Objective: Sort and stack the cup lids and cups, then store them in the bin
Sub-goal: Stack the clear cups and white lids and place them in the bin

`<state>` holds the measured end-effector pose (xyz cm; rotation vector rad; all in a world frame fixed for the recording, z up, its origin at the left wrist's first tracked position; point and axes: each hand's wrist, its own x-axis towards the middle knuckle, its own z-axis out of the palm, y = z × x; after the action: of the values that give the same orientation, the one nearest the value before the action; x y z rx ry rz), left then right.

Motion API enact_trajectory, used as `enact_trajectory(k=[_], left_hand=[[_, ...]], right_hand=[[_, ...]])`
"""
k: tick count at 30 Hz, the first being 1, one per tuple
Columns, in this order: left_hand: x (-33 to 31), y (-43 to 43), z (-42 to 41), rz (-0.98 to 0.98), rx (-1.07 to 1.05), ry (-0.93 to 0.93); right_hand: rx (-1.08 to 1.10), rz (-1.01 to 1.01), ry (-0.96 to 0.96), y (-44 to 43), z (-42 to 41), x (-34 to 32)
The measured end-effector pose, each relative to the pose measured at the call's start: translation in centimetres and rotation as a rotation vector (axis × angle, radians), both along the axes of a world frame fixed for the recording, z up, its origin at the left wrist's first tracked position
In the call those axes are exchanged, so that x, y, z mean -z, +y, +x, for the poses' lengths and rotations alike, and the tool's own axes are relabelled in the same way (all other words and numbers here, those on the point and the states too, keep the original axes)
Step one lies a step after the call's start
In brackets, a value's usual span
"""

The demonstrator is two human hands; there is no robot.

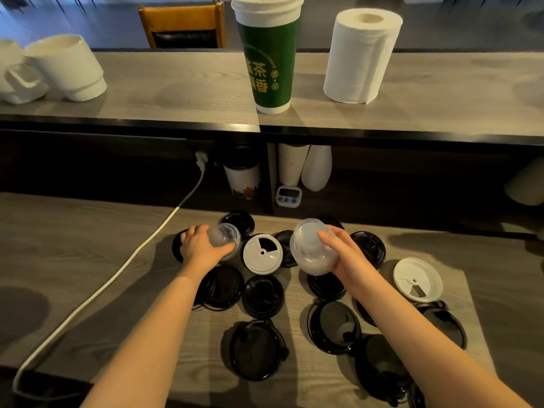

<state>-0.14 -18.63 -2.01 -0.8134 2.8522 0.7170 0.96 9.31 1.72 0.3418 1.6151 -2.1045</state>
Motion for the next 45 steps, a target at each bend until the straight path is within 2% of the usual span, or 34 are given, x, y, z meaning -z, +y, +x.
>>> enact_trajectory(k=[3, 7, 12, 15, 23, 29, 33, 38, 39, 41, 43, 45], left_hand=[[-1.6, 1.0, 1.1, 0.134, -0.011, 0.132], [-4.9, 3.8, 2.4, 0.347, 0.001, 0.189], [-8.4, 7.8, 4.2, 0.502, 0.179, 0.332], [-9.6, 9.8, 4.7, 0.548, 0.276, 0.344], [-9.8, 13.9, 5.8, 0.547, 0.435, 0.281], [-10.6, 15.0, 6.2, 0.526, 0.514, 0.253], [-12.1, 17.0, 5.7, 0.404, 0.668, 0.191], [-13.0, 21.0, 5.2, 0.33, 0.889, 0.056], [-12.8, 21.9, 5.1, 0.386, 0.91, 0.023], [-12.7, 23.8, 5.3, 0.642, 0.854, 0.004], [-12.4, 26.0, 5.3, 0.937, 0.661, -0.023], [-11.8, 28.3, 5.3, 1.094, 0.546, -0.173]], right_hand=[[-0.015, 0.009, -0.006, -0.1, 0.4, 0.1], [-0.033, 0.01, 0.004, -0.2, 0.9, -0.1], [-0.036, 0.126, 0.049, -0.2, 1.3, -1.0], [0.004, 0.126, 0.107, 0.4, 1.7, -1.9], [0.005, 0.04, 0.192, 2.8, 3.4, -2.9], [0.143, -0.113, 0.127, 4.1, 4.5, -3.9], [0.086, 0.025, 0.205, 5.3, 5.3, -3.9], [0.192, 0.027, 0.175, 9.2, 6.9, -4.3], [0.229, 0.009, 0.168, 10.1, 7.2, -4.3], [0.297, -0.037, 0.176, 12.3, 8.0, -4.6], [0.361, -0.066, 0.192, 14.6, 8.5, -4.9], [0.384, -0.085, 0.223, 17.0, 9.1, -5.2]])
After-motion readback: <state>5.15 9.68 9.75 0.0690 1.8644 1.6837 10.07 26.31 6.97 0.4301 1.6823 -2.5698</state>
